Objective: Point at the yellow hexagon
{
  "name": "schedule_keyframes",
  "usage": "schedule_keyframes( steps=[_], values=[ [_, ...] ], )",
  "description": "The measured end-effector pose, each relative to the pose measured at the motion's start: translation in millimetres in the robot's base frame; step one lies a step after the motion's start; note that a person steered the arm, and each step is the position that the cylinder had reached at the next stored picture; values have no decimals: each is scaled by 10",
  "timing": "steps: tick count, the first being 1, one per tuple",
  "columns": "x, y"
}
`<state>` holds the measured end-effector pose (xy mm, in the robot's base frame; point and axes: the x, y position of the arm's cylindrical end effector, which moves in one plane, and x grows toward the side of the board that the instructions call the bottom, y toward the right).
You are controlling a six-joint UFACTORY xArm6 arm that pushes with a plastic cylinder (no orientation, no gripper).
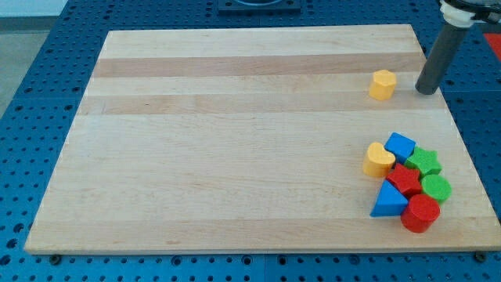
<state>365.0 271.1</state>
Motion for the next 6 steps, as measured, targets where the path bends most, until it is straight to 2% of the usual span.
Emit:
schedule_keyframes(
  steps=[2,3,6],
  values=[
    [-79,-268],
    [-429,-268],
    [-329,-748]
  ],
)
